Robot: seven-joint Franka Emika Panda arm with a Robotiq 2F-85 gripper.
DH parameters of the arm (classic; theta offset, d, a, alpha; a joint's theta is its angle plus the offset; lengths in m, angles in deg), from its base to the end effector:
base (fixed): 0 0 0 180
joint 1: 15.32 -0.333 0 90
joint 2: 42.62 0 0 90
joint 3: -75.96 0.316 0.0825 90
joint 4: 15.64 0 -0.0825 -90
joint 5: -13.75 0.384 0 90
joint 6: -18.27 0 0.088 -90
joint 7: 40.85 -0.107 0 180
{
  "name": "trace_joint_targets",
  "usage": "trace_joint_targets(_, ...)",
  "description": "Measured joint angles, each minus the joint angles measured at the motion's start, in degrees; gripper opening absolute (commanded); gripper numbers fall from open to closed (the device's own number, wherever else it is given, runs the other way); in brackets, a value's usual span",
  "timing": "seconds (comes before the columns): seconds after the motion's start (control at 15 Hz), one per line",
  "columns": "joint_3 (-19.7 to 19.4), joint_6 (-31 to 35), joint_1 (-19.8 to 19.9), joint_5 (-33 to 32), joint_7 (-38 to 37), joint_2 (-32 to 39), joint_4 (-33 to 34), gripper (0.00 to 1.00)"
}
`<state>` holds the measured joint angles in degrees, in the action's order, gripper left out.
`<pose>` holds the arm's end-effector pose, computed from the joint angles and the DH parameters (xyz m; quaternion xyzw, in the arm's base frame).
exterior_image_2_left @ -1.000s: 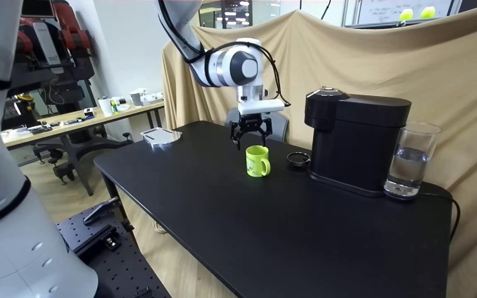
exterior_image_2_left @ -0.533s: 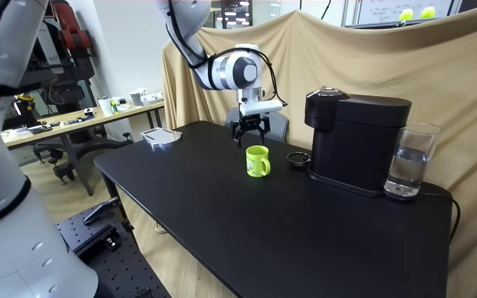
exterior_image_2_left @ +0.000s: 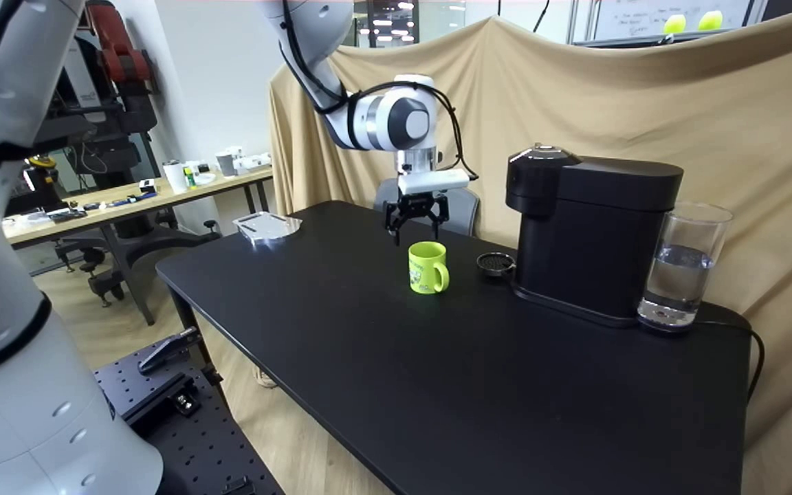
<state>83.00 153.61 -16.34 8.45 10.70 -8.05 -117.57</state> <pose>0.6522 0.0849 0.2184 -0.8562 -0.5166 0.0057 0.0051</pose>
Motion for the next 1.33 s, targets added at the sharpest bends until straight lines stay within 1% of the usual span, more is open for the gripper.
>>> trace_joint_targets(0.2, 0.0, -0.1, 0.4, 1.1, -0.2, 0.3, -0.2, 1.0)
trace_joint_targets(0.27, 0.0, -0.1, 0.4, 1.3, -0.4, 0.6, -0.2, 0.75)
trace_joint_targets(0.33, 0.0, -0.1, 0.5, 1.4, -0.7, 0.9, -0.2, 0.74)
trace_joint_targets(0.4, 0.0, 0.0, 0.5, 1.4, -1.0, 1.4, -0.2, 0.68)
trace_joint_targets(0.47, 0.0, 0.1, 0.5, 1.4, -1.1, 1.8, -0.2, 0.6)
trace_joint_targets(0.6, 0.0, 0.8, 0.5, 1.4, -1.6, 2.6, -0.2, 0.45)
trace_joint_targets(0.93, 0.0, 2.6, 0.5, 1.4, -2.0, 3.5, -0.2, 0.12)
trace_joint_targets(1.0, 0.0, 2.8, 0.5, 1.4, -2.0, 3.5, -0.2, 0.05)
trace_joint_targets(1.07, 0.0, 3.0, 0.5, 1.4, -2.1, 3.5, -0.2, 0.01)
trace_joint_targets(1.13, 0.0, 3.2, 0.5, 1.3, -2.1, 3.5, -0.2, 0.0)
trace_joint_targets(1.33, 0.0, 4.0, 0.6, 1.2, -2.1, 3.3, -0.3, 0.03)
